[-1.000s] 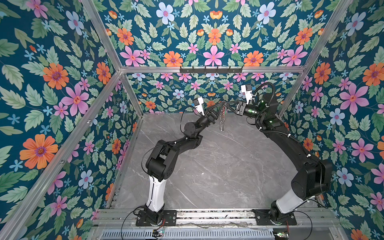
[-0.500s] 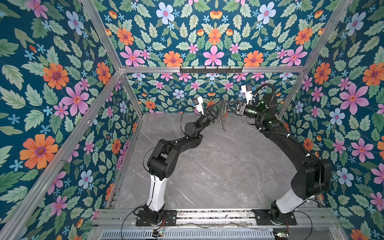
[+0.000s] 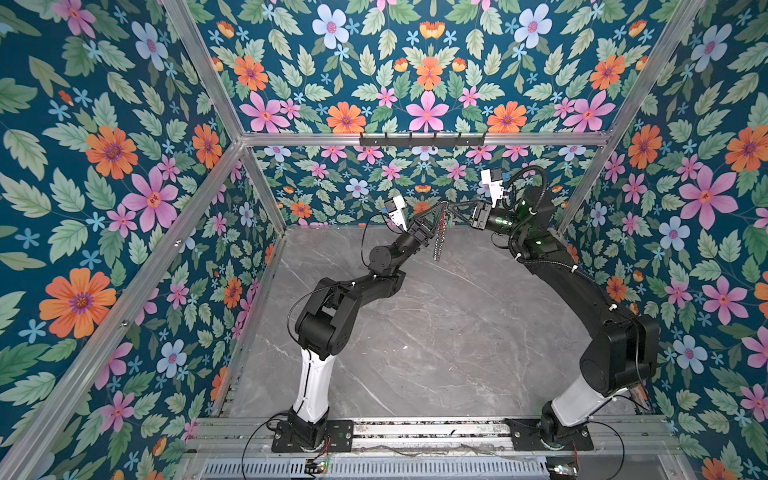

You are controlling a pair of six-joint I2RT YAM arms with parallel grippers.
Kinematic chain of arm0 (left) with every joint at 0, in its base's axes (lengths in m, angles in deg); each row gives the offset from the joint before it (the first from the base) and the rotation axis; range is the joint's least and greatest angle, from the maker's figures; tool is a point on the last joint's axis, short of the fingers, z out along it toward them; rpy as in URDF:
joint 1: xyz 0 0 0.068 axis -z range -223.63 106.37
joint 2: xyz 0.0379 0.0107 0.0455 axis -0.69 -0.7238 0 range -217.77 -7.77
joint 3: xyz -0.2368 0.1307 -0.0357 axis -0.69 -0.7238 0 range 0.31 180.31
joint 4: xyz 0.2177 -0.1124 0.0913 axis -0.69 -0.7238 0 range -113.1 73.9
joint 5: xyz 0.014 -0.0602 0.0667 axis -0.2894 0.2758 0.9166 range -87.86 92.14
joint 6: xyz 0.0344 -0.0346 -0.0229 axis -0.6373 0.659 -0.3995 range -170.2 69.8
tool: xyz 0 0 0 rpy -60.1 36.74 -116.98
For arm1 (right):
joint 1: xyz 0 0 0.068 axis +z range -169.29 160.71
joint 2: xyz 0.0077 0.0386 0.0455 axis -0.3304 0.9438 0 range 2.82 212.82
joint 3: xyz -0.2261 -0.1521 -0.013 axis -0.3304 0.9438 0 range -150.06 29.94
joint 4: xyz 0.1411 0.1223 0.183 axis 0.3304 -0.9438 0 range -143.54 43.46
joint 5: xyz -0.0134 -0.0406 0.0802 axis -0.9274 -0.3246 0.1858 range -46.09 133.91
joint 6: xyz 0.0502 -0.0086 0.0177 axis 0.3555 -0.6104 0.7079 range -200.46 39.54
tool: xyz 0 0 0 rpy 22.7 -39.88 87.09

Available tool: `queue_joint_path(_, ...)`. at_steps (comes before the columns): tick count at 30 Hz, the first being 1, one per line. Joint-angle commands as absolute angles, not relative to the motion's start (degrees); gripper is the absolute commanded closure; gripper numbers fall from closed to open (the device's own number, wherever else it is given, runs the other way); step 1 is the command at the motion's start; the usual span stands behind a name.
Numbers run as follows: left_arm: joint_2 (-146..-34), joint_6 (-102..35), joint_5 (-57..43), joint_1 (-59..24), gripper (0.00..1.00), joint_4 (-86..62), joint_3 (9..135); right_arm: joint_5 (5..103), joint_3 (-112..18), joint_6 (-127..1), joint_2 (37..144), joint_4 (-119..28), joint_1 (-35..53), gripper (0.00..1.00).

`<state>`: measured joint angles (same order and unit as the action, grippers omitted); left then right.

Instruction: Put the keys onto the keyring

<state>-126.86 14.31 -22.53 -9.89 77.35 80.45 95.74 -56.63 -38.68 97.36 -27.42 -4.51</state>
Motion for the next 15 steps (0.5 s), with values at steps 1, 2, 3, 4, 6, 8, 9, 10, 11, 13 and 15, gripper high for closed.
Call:
queue_joint_path(1, -127.0, 14.9, -23.0, -9.8, 1.00, 79.7, 80.8, 96.7, -57.3, -37.8, 97.3, -24.9, -4.3, 0.86)
queue_joint_path(2, -127.1, 15.1, -22.9, -9.9, 1.00, 79.7, 80.9, 96.8, -57.3, -37.7, 97.3, -24.8, -4.2, 0.86)
queue_joint_path(3, -127.2, 15.2, -22.9, -9.8, 1.00, 79.7, 81.0, 96.9, -57.3, -37.7, 97.4, -24.8, -4.0, 0.86)
queue_joint_path(4, -127.2, 15.4, -22.8, -9.8, 1.00, 79.8, 81.2, 96.9, -57.3, -37.7, 97.3, -24.8, -3.8, 0.85)
queue_joint_path(6, -127.3, 15.5, -22.7, -9.8, 1.00, 79.7, 81.3, 96.8, -57.2, -37.7, 99.3, -24.6, -3.7, 0.83)
queue_joint_path(8, -127.3, 15.5, -22.7, -9.8, 1.00, 79.7, 81.5, 96.7, -57.2, -37.2, 99.5, -24.0, -3.7, 0.83)
queue_joint_path(9, -127.3, 15.5, -22.6, -9.7, 1.00, 79.7, 81.6, 96.7, -57.1, -37.0, 99.5, -23.7, -3.6, 0.83)
queue_joint_path(10, -127.3, 15.7, -22.6, -9.7, 1.00, 79.8, 81.6, 96.6, -57.2, -37.0, 99.4, -23.6, -3.7, 0.84)
queue_joint_path(11, -127.3, 15.8, -22.6, -9.7, 1.00, 79.7, 81.6, 96.6, -57.2, -37.1, 99.2, -23.8, -3.7, 0.85)
queue_joint_path(13, -127.2, 16.0, -22.6, -9.7, 1.00, 79.7, 81.7, 96.5, -57.2, -37.4, 99.1, -24.0, -3.7, 0.91)
queue_joint_path(15, -127.1, 16.0, -22.6, -9.7, 1.00, 79.8, 81.7, 96.4, -57.2, -37.9, 98.8, -24.5, -3.7, 0.95)
